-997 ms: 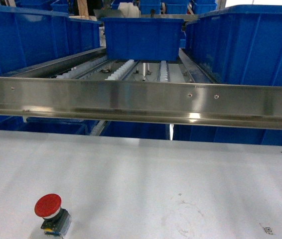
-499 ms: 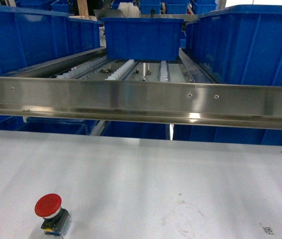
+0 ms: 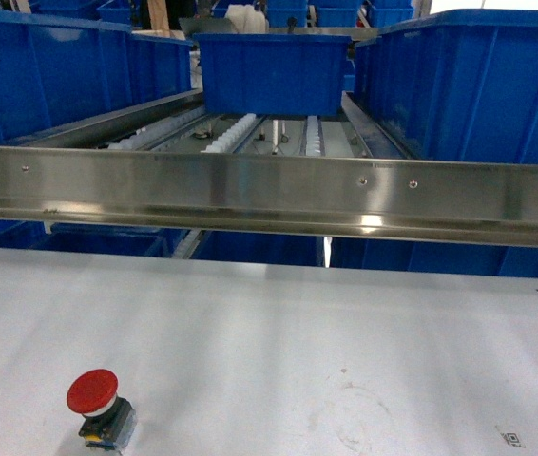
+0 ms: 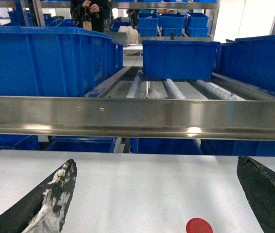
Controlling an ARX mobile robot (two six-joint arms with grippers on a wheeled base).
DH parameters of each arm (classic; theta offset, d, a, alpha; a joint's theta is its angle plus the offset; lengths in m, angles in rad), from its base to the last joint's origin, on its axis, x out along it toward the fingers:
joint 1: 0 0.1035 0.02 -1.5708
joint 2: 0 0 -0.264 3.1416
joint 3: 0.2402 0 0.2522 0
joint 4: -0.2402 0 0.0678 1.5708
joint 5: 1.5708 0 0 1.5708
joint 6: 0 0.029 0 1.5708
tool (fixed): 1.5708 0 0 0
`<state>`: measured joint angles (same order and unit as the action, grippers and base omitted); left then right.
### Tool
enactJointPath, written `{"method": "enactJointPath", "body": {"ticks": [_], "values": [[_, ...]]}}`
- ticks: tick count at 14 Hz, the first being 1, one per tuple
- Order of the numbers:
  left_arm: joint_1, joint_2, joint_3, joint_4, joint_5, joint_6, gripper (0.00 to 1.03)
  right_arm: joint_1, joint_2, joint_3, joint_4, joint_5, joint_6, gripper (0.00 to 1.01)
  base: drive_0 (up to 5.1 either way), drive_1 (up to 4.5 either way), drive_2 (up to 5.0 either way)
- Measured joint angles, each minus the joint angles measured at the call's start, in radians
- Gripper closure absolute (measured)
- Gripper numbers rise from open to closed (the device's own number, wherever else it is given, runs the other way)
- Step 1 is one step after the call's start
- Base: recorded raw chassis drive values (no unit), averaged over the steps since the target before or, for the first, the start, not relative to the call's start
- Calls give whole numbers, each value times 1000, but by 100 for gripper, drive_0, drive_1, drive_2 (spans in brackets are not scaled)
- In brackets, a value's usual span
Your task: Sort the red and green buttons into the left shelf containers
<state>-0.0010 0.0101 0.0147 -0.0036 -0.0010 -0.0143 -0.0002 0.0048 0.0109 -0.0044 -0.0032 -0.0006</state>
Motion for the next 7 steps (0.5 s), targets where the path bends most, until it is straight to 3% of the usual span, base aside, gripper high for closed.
{"method": "enactJointPath", "body": {"ticks": [7], "values": [[0,0,0,0,0,0,5,0,0,0,0,0,0,3,0,0,0]]}}
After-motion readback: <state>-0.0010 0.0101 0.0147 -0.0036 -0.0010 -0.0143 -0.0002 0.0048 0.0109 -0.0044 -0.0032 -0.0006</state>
